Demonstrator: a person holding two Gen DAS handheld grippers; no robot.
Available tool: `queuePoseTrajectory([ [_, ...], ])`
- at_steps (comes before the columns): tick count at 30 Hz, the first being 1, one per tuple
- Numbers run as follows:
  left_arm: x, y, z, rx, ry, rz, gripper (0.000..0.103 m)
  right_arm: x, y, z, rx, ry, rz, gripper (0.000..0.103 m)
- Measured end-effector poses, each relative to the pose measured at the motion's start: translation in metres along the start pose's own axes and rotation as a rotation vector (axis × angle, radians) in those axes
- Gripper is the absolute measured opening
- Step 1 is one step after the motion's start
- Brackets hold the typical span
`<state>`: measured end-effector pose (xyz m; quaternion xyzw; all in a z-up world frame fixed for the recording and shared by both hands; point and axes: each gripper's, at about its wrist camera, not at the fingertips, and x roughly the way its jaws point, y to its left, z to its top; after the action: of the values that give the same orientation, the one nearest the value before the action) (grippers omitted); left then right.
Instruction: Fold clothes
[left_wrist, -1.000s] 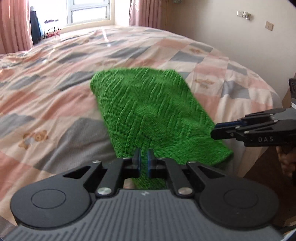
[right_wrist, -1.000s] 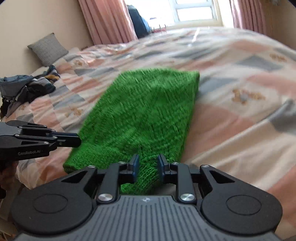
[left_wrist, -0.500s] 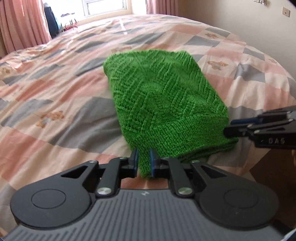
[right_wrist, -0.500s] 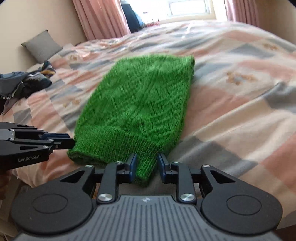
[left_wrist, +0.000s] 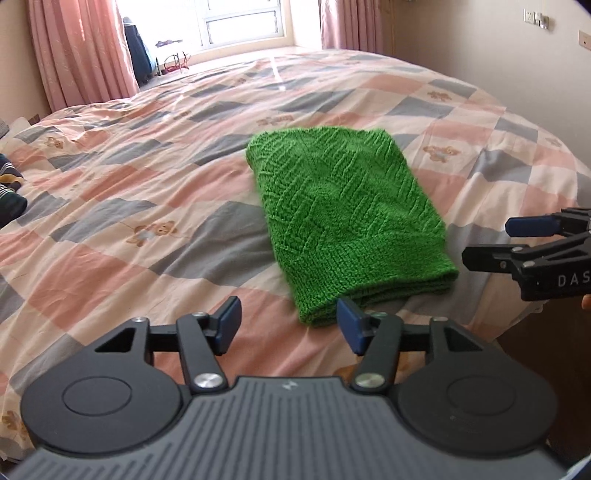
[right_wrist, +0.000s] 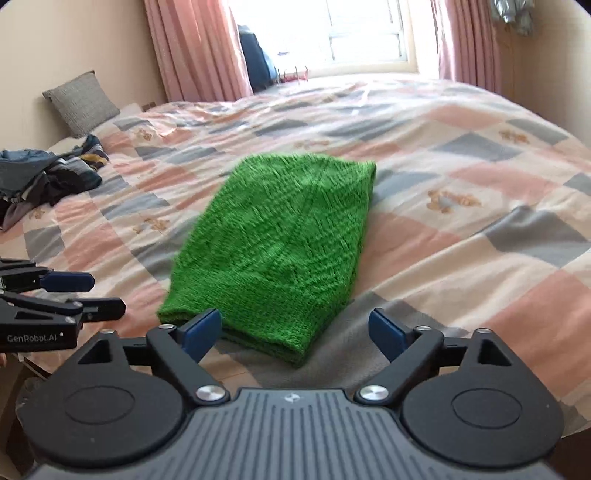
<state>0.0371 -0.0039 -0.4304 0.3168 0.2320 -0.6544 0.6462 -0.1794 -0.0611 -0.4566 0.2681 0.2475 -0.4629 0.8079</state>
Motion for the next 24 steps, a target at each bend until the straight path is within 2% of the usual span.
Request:
queuePoseTrajectory([
  [2, -0.009, -0.002, -0.001, -0.003, -0.008, -0.001, 0.063, -0.008, 0.003, 0.000, -0.002, -0.011, 0.004, 0.092],
  [5, -0.020, -0.005, -0.003, -0.007, -0.019, -0.006, 0.066, -0.015, 0.005, -0.002, -0.002, -0.017, 0.007, 0.093],
  [7, -0.027, -0.008, -0.004, -0.008, -0.027, 0.000, 0.074, -0.020, 0.006, -0.004, 0.005, -0.015, 0.004, 0.093],
  [11, -0.039, -0.013, -0.008, -0.017, -0.040, 0.008, 0.083, -0.028, 0.009, -0.009, 0.005, -0.009, -0.003, 0.100],
  [14, -0.046, -0.018, -0.010, -0.022, -0.047, 0.017, 0.097, -0.035, 0.011, -0.012, 0.008, -0.011, -0.016, 0.101],
  [20, -0.060, -0.019, -0.016, -0.030, -0.069, 0.031, 0.102, -0.044, 0.024, -0.013, -0.017, -0.001, -0.081, 0.101],
  [24, -0.068, -0.018, -0.019, -0.033, -0.080, 0.035, 0.102, -0.052, 0.030, -0.013, -0.026, -0.015, -0.074, 0.102],
])
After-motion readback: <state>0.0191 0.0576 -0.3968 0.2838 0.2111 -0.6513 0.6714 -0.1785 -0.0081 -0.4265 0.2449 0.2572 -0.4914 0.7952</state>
